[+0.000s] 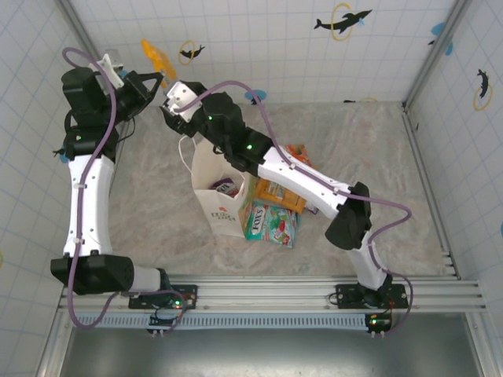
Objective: Place the snacks into the paper bag
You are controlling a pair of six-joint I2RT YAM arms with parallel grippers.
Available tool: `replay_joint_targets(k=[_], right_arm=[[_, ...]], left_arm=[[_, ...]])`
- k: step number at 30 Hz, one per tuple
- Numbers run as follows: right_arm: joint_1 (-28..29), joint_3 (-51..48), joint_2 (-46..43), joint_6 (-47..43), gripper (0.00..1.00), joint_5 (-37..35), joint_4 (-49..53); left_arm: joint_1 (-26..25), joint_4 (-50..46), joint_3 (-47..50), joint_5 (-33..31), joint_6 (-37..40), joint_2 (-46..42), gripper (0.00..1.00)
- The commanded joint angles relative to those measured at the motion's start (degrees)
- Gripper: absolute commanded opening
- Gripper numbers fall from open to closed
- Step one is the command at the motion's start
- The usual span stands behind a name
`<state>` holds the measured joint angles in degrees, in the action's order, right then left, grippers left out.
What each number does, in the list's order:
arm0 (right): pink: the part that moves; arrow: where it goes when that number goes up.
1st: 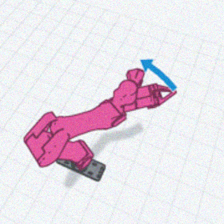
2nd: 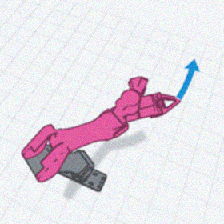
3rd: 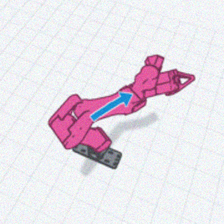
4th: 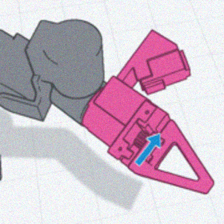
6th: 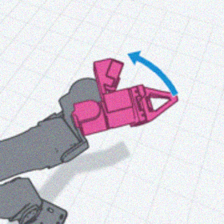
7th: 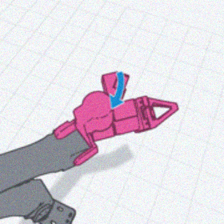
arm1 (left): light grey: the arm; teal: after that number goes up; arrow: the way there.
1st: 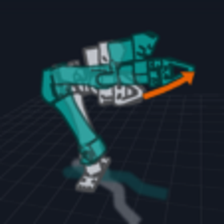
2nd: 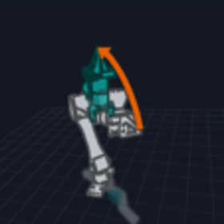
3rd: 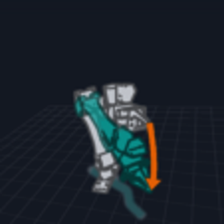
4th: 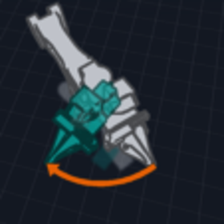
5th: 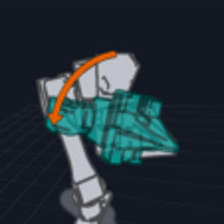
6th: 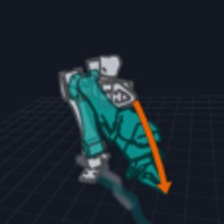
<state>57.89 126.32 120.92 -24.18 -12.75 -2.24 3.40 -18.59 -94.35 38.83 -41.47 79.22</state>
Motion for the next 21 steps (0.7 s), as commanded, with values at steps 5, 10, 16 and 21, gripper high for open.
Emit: replay_joint_targets(k=[5,10,16,21], right_arm=[[-2.75,2.96,3.41,2.71,0.71,1.12,-6.03],[-4.13,2.93,5.36,4.11,0.64,2.27,-9.89],[-4.93,2.95,7.61,5.10,0.62,4.28,-14.90],[-5.01,2.96,8.87,6.03,0.54,5.57,-18.00]], left_arm=[[-1.00,3.19,-1.08,2.70,-1.96,-0.20,0.00],[-1.23,6.43,1.76,3.89,-4.27,-0.91,0.00],[-1.51,8.15,3.55,4.00,-5.61,-0.70,0.00],[-1.99,8.93,4.16,4.40,-6.16,-0.32,0.00]])
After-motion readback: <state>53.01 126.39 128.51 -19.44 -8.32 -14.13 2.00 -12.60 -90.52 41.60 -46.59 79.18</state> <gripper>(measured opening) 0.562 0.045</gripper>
